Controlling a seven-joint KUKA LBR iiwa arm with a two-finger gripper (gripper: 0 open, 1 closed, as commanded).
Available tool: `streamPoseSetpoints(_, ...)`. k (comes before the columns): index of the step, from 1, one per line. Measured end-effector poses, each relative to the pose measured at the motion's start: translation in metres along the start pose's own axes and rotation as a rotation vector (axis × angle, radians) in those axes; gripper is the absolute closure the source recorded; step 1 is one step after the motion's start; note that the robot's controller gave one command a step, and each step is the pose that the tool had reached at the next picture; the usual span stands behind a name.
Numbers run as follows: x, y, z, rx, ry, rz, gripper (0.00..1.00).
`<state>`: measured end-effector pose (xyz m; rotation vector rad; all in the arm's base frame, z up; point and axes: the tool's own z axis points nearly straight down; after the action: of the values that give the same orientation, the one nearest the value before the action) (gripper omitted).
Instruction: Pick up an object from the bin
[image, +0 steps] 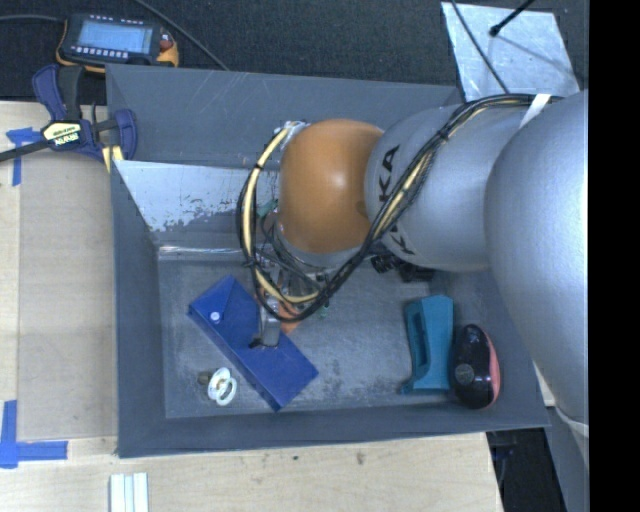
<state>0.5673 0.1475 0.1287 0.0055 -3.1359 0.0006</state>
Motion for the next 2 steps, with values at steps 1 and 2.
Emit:
streamPoseSetpoints(1, -0.002, -0.001, -0.005, -0.001, -0.008, 0.003, 0.00)
streamPoseSetpoints(2, 0.040, 0.025, 0.041, -0.002, -0.013, -0.021, 0.00)
